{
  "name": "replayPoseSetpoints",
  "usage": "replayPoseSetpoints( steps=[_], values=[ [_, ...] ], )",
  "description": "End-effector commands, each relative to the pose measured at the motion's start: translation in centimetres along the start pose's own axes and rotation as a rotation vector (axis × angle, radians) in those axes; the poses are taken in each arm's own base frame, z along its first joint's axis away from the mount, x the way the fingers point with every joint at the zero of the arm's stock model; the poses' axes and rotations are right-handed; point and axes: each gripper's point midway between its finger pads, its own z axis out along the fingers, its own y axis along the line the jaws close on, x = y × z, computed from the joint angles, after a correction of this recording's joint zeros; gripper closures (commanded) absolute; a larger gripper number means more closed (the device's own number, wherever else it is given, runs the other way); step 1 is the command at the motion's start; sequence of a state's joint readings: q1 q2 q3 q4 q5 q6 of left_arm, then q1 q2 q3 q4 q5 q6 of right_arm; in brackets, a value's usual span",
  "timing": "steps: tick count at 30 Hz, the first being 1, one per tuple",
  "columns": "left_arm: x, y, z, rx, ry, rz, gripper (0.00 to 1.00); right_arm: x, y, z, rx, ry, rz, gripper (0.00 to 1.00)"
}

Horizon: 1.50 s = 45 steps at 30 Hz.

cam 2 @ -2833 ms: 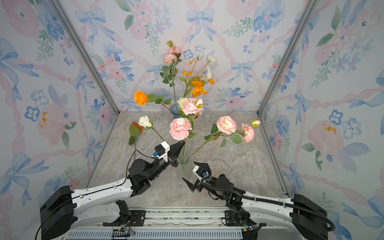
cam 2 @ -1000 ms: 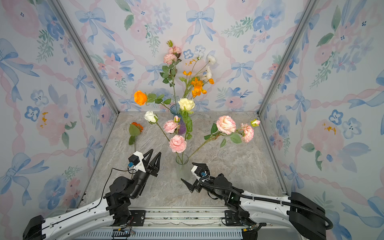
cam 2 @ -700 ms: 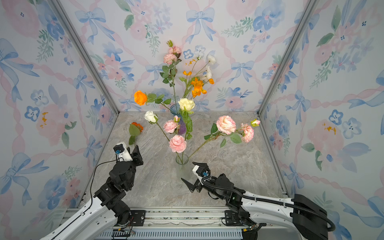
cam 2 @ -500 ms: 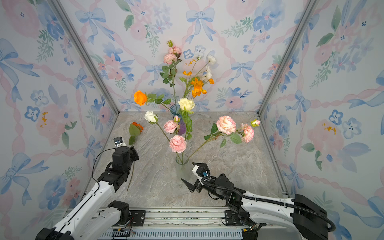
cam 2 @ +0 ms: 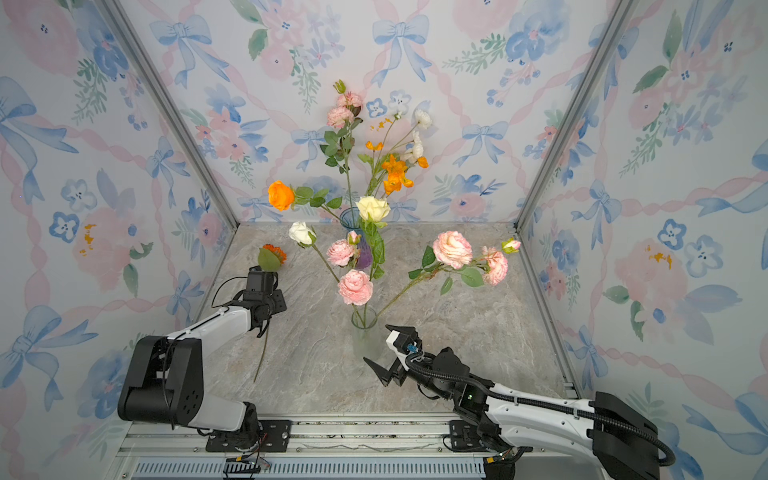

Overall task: Arrange the flowers into the vase
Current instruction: 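Move the left gripper down to the orange sunflower stem on the table, then close the left gripper on the orange sunflower stem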

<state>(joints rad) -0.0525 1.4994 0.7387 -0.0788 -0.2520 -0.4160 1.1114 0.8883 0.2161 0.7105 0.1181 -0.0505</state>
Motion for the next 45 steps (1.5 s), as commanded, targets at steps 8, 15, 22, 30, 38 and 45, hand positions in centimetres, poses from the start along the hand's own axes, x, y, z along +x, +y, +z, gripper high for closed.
replayPoseSetpoints(
  steps=[8,15,22,30,38,45],
  values=[
    [0.5,-1.2,2.2,0.057,0.041,0.040,0.57,0.0,0.5,0.8,-0.032,0.017,0.011,0.03],
    [0.9,-1.0,3.0,0.055,0.057,0.036,0.59,1.0,1.8,1.9,-0.099,0.053,0.016,0.03],
    [1.2,-1.5,3.5,0.082,0.068,0.037,0.59,1.2,1.6,1.9,-0.092,0.072,-0.008,0.03],
    [1.0,-0.7,3.0,0.045,0.046,0.027,0.61,1.1,1.6,1.9,-0.092,0.068,-0.008,0.03],
    [-2.4,-0.4,-0.1,0.027,-0.087,0.019,0.63,1.2,1.5,1.9,-0.088,0.072,-0.009,0.03],
    [-1.0,2.5,1.6,-0.092,-0.035,0.002,0.59,1.1,1.5,2.0,-0.089,0.071,-0.010,0.03]
  ],
)
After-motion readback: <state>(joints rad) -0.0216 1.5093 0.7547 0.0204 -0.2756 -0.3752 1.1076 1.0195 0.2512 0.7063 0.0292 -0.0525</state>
